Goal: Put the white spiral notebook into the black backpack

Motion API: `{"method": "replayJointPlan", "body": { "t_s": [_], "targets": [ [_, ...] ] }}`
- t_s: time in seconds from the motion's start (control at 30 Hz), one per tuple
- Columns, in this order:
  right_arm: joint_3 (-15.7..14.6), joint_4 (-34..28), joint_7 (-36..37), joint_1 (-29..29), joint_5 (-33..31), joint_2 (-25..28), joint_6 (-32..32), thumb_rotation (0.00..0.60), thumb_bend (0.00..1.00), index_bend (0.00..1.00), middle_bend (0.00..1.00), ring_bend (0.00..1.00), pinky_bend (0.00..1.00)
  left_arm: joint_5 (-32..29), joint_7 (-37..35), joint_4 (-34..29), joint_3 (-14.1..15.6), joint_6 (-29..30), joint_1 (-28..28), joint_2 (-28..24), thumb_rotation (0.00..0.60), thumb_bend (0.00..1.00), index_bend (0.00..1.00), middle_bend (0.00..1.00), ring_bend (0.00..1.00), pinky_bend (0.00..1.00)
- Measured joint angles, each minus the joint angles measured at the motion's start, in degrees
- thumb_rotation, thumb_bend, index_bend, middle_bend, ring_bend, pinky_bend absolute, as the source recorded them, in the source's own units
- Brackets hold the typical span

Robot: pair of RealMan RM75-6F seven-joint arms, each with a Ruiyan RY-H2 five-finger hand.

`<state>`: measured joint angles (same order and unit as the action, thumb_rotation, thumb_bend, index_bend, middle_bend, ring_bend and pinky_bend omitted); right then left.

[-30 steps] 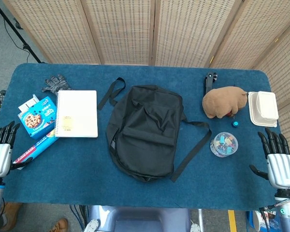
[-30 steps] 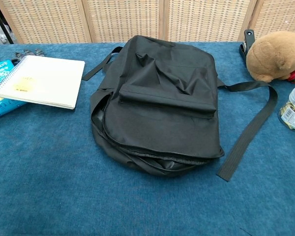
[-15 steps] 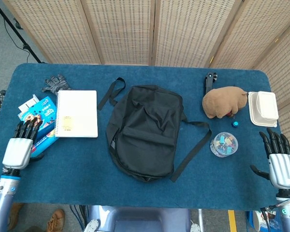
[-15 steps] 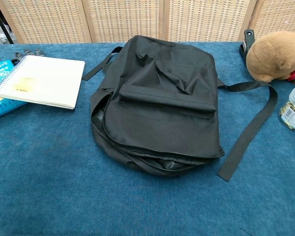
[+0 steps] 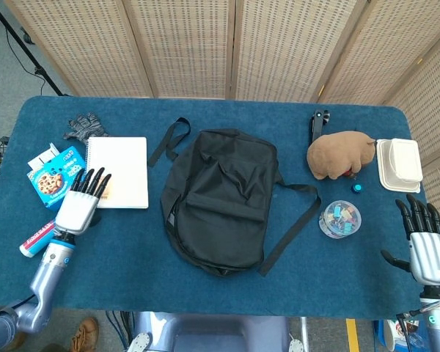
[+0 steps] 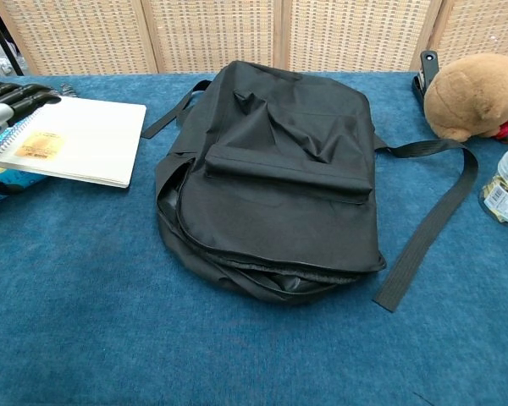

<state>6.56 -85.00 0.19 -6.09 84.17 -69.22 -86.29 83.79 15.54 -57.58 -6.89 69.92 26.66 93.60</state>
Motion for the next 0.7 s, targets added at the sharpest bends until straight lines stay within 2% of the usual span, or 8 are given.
{"method": "replayJointPlan", "body": {
  "t_s": [0.27,0.37,0.47,0.53,0.7],
  "targets": [
    [0.16,0.26,0.3,-0.07,-0.65,0.0,0.59,0.6,0.0,0.0,0.0,0.0,0.0,-1.41,2.97,8.08,-1.75,-2.95,3.95,5.7,0.6,0.0,0.0,0.0,0.0,0.12],
    [0.15,0.23,0.45,-0.07,-0.73,0.02,0.72,0.6,0.0,0.0,0.0,0.0,0.0,-1.7,3.3,10.58,-2.01,-3.77,5.03,7.31,0.6,0.05,0.07,0.02,0.04,0.18],
    [0.05,0.05,0.6,-0.03,-0.62,0.12,0.74,0.6,0.0,0.0,0.0,0.0,0.0,-2.1,3.42,12.81,-2.24,-4.48,5.91,8.77,0.6,0.14,0.25,0.16,0.16,0.27],
    [0.04,-0.03,0.62,-0.02,-0.58,0.18,0.73,0.6,0.0,0.0,0.0,0.0,0.0,-2.32,3.41,13.82,-2.32,-4.79,6.3,9.46,0.6,0.26,0.41,0.3,0.29,0.37],
    [-0.24,-0.15,0.61,-0.05,-0.37,0.3,1.05,0.6,0.0,0.0,0.0,0.0,0.0,-1.98,2.82,15.44,-2.15,-3.48,6.62,10.36,0.6,0.44,0.68,0.51,0.46,0.52]
  ]
}}
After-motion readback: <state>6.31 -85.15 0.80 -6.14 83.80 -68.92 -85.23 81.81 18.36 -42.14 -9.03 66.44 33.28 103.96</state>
